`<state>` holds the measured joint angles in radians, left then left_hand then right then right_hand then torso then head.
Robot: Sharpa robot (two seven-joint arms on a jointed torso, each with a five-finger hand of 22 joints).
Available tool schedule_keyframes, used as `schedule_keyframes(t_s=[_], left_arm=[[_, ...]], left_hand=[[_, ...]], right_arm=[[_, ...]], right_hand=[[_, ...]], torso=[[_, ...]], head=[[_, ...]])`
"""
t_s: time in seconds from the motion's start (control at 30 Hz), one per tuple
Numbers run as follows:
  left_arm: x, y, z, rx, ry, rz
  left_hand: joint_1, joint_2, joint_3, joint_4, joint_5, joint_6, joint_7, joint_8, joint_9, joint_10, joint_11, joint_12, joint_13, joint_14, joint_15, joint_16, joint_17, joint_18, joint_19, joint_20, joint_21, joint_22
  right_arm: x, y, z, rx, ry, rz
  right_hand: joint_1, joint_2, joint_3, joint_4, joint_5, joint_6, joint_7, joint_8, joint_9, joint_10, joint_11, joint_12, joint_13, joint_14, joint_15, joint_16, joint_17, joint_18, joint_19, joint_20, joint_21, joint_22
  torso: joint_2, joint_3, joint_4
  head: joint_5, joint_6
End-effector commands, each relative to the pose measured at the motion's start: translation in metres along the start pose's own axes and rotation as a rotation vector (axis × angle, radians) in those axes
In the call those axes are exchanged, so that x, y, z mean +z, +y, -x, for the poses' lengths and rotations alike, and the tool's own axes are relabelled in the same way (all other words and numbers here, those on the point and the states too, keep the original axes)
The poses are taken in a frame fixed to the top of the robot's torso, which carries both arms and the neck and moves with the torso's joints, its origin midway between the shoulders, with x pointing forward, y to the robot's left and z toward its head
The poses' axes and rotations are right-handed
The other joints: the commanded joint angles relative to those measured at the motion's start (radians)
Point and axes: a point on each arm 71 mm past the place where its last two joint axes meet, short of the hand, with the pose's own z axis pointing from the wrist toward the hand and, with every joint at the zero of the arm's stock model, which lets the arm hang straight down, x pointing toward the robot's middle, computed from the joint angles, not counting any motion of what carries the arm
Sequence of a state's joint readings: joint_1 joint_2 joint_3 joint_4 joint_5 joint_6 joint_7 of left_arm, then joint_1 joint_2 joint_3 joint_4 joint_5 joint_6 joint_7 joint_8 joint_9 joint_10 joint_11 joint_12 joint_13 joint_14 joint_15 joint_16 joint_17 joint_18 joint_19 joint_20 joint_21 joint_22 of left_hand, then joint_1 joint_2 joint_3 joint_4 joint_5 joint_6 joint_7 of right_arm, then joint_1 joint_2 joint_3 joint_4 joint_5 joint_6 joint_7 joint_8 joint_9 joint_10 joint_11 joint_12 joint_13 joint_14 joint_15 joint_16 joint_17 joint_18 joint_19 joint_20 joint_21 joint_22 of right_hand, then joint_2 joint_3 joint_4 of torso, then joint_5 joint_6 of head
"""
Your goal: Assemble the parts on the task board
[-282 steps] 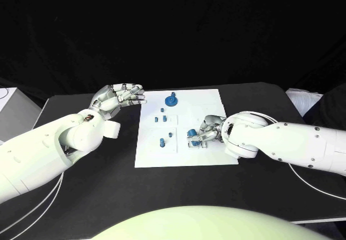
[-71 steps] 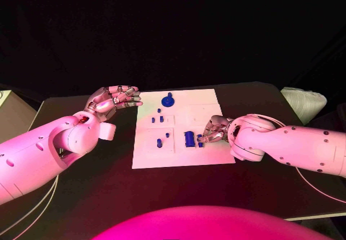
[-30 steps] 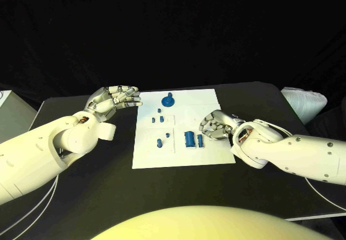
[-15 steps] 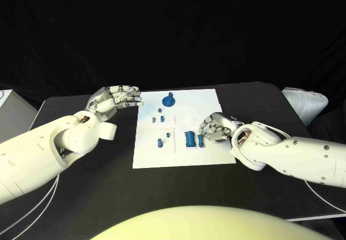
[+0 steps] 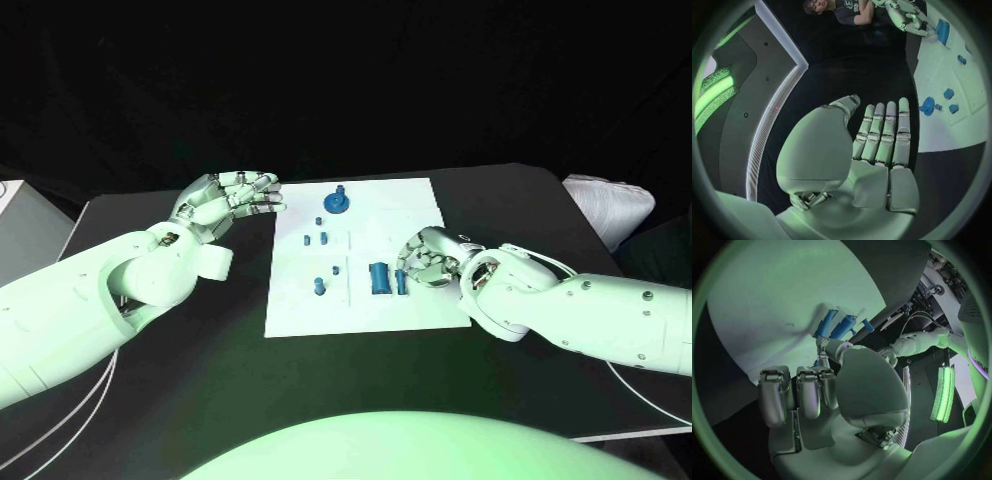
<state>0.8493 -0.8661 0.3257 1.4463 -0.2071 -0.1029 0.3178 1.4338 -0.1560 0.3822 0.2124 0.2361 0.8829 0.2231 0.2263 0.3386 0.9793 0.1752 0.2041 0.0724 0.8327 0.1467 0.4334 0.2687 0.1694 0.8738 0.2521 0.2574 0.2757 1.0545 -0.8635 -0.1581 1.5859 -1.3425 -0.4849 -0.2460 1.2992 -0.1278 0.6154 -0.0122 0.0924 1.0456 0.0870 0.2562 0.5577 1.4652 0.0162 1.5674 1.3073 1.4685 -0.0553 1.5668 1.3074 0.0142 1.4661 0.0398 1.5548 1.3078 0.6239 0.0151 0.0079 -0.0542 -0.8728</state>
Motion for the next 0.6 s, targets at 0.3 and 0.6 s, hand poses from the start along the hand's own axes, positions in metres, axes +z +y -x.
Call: schedule_keyframes(t_s=[0.3, 0.6], left_arm=[[0.0002, -0.0001, -0.0025, -0.007, 0.018, -0.007], [0.0001, -0.0001, -0.0024, -0.007, 0.018, -0.007]], left_hand=[[0.002, -0.003, 0.000, 0.006, 0.001, -0.006, 0.002, 0.000, -0.001, -0.005, 0.004, -0.004, -0.001, -0.009, 0.001, -0.004, 0.001, 0.009, 0.007, 0.000, -0.004, -0.001], [0.002, -0.003, 0.000, 0.006, 0.001, -0.006, 0.002, 0.000, -0.001, -0.005, 0.004, -0.004, -0.001, -0.009, 0.001, -0.004, 0.001, 0.009, 0.007, 0.000, -0.004, -0.001]], right_arm=[[0.0020, -0.0001, -0.0083, -0.031, 0.006, -0.030], [0.0037, -0.0035, -0.0078, -0.053, -0.011, -0.056]], right_hand=[[-0.009, 0.003, -0.010, -0.003, -0.011, 0.017, -0.005, 0.013, 0.001, 0.106, -0.011, 0.003, 0.263, 0.102, -0.010, 0.004, 0.263, -0.011, 0.101, -0.001, -0.003, 0.258], [-0.009, 0.000, -0.015, -0.005, -0.017, 0.024, -0.011, 0.022, 0.005, 0.106, -0.016, 0.003, 0.263, 0.102, -0.013, 0.004, 0.263, -0.011, 0.101, -0.003, -0.003, 0.258]], torso=[[0.000, -0.0003, -0.0002], [0.000, -0.0001, 0.0006]], head=[[0.000, 0.000], [-0.001, 0.000]])
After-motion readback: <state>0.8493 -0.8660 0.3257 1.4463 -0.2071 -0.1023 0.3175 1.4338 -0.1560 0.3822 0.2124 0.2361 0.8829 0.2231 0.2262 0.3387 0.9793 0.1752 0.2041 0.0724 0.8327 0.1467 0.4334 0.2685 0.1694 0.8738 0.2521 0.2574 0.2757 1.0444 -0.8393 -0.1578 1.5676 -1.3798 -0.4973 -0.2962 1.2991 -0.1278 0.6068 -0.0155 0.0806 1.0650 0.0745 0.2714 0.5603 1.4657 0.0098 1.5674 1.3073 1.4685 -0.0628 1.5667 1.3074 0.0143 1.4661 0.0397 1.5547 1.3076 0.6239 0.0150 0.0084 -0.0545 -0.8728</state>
